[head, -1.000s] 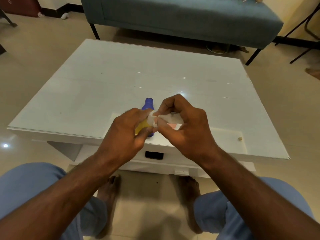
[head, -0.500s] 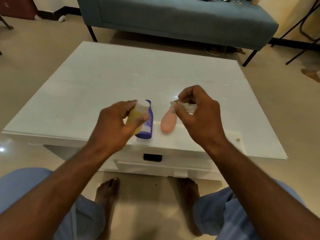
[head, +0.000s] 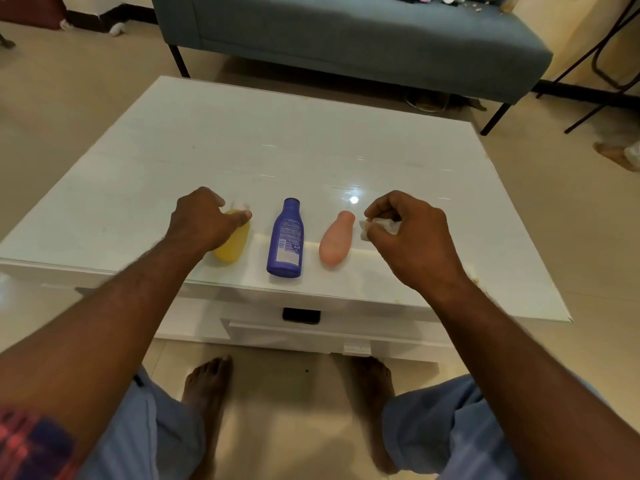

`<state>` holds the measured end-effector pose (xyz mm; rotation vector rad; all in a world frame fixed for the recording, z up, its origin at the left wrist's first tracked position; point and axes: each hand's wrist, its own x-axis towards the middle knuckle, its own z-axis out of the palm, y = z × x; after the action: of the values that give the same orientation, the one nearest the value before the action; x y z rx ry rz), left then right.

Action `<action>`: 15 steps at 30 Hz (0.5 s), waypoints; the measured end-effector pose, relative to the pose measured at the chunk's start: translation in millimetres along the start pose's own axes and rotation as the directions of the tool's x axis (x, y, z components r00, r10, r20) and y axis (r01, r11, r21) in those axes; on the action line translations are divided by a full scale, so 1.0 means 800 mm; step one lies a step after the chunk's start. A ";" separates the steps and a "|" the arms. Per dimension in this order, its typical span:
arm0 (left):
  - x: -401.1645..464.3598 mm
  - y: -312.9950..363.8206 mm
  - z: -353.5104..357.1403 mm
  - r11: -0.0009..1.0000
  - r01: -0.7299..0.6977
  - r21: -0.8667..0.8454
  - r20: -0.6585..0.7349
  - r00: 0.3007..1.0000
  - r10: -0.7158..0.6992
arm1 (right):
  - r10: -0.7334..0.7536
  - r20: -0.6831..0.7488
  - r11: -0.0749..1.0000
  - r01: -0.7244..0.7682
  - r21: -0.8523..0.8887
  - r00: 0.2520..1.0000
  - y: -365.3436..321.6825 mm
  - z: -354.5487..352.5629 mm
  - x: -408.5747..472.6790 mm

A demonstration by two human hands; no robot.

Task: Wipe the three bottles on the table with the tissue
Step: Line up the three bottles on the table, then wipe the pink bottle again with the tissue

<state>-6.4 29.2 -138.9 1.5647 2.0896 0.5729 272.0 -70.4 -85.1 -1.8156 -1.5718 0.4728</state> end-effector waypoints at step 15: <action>-0.076 0.114 0.058 0.779 -0.548 0.306 -0.029 0.812 0.583 | 0.054 -0.088 0.984 -0.038 0.176 0.995 0.001 -0.003 0.012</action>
<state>106.0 -2.7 -116.0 2.4219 1.8164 0.5927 276.5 -62.1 -82.6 -1.7187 -1.3840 0.5237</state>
